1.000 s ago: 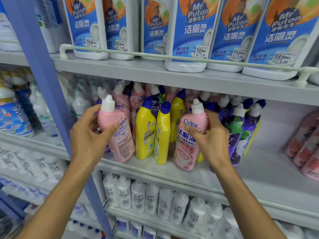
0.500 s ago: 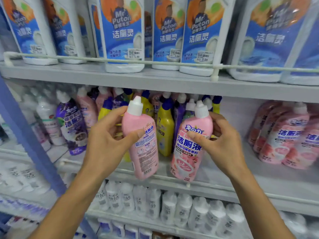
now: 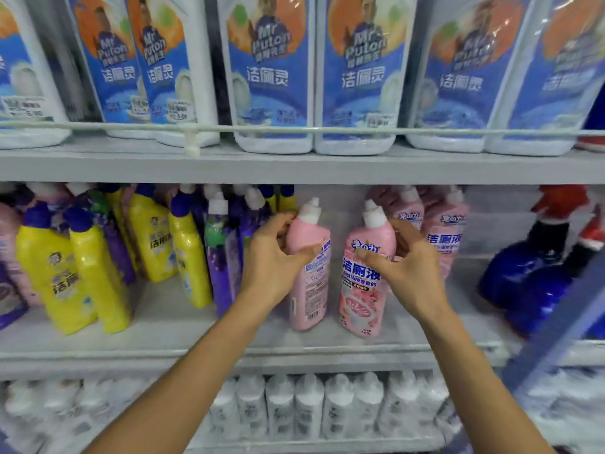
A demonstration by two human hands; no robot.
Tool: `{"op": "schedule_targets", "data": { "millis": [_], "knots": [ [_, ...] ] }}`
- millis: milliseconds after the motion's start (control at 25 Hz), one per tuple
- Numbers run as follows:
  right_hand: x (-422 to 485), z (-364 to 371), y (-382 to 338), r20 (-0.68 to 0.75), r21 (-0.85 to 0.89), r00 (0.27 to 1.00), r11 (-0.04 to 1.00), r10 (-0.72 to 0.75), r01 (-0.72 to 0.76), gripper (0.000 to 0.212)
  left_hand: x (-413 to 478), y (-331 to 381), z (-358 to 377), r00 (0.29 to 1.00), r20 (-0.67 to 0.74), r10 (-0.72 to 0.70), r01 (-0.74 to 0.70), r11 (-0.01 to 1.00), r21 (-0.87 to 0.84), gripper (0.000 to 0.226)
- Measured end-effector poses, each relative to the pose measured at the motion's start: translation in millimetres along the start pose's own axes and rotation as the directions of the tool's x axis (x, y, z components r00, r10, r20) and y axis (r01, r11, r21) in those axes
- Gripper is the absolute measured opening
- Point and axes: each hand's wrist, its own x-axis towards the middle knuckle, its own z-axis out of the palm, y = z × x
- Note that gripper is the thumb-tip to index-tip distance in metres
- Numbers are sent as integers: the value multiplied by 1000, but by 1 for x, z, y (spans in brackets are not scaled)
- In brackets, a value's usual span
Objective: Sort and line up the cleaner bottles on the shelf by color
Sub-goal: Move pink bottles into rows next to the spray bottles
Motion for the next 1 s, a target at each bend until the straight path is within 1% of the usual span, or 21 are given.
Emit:
{"op": "schedule_targets", "data": {
  "millis": [80,160,240,320,360,440,480,520,560,640,680,720,760,800,840,920,960,1000],
  "knots": [
    [2,-8,19,-38,29,999,999,20,-19,51,3,-9,24,1000,14,-28,28,1000,-4,59],
    [5,-12,33,-83,54,996,998,34,-29,48,5,-18,38,1000,4,-11,11,999,47,61],
    [6,-11,44,-74,37,997,999,15,-12,55,5,-21,43,1000,11,9,-10,996,94,61],
    [0,-6,52,-37,3,999,1000,-1,1,60,7,-18,41,998,55,-20,17,998,56,61],
    [-4,-4,55,-19,-7,1000,1000,-3,3,57,10,-16,37,993,108,-48,49,999,-4,61],
    [-7,-4,59,28,-24,1000,1000,-10,10,51,20,-16,26,956,283,-80,119,985,-124,63],
    [-5,-8,60,68,-21,998,1000,-6,7,52,24,-17,20,930,360,-81,144,978,-152,64],
    [-1,-13,61,118,-18,993,1000,2,1,53,26,-18,18,913,399,-80,157,974,-163,64],
    [4,-20,60,180,-9,984,1000,4,-2,54,27,-19,18,921,379,-88,157,975,-157,63],
    [16,-32,62,300,31,954,999,17,-28,55,23,-18,31,964,249,-93,123,987,-108,65],
    [21,-36,64,334,63,942,997,20,-44,55,21,-16,40,982,172,-83,97,993,-72,67],
    [23,-37,65,345,103,939,993,15,-54,55,19,-17,49,992,108,-72,76,996,-39,70],
    [22,-35,68,324,140,946,988,12,-60,54,18,-20,53,995,79,-67,70,997,-37,73],
    [18,-32,73,280,182,960,981,15,-69,56,18,-24,54,992,103,-76,83,995,-63,76],
    [12,-29,77,227,221,973,972,32,-84,60,17,-26,51,981,168,-98,117,987,-109,79],
    [2,-22,86,177,273,982,954,74,-121,61,14,-32,41,932,341,-126,186,971,-151,85],
    [-1,-20,91,185,296,979,945,88,-140,59,13,-36,38,921,371,-119,178,975,-129,88],
    [-3,-20,95,200,310,975,938,95,-155,56,12,-38,38,927,359,-112,161,981,-111,89]
  ]
}}
